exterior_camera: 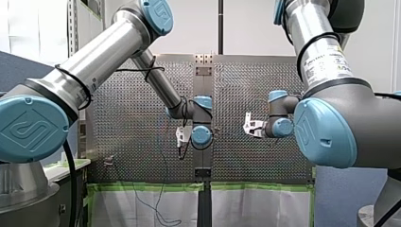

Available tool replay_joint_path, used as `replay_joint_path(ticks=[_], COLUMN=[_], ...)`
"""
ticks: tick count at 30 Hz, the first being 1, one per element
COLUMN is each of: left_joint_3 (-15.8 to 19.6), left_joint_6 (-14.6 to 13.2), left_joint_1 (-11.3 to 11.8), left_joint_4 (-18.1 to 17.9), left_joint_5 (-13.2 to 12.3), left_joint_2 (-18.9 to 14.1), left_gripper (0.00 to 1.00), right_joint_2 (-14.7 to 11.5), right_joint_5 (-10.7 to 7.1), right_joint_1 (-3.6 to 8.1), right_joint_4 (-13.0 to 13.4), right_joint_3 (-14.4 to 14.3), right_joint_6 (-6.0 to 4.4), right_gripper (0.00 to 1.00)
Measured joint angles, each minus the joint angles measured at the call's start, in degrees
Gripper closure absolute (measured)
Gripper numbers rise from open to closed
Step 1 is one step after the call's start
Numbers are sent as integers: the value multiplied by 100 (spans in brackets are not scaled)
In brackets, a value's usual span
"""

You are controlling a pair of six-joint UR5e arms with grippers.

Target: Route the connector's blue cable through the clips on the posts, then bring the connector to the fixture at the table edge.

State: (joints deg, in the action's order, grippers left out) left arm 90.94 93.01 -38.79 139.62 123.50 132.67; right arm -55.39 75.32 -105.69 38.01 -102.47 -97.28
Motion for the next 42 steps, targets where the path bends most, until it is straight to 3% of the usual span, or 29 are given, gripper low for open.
replay_joint_path(ticks=[9, 27, 42], left_joint_3=[-105, -531, -593], left_joint_6=[13, 33, 59], left_joint_1=[32, 154, 358], left_joint_4=[70, 224, 266], left_joint_5=[13, -125, -314], left_joint_2=[1, 184, 218], left_gripper=[100, 100, 100], right_joint_2=[5, 23, 49], right_joint_5=[-79, -73, -69], right_joint_1=[3, 30, 47], right_joint_4=[39, 58, 68], right_joint_3=[49, 88, 151], right_joint_6=[-31, -47, -43], right_gripper=[100, 100, 100])
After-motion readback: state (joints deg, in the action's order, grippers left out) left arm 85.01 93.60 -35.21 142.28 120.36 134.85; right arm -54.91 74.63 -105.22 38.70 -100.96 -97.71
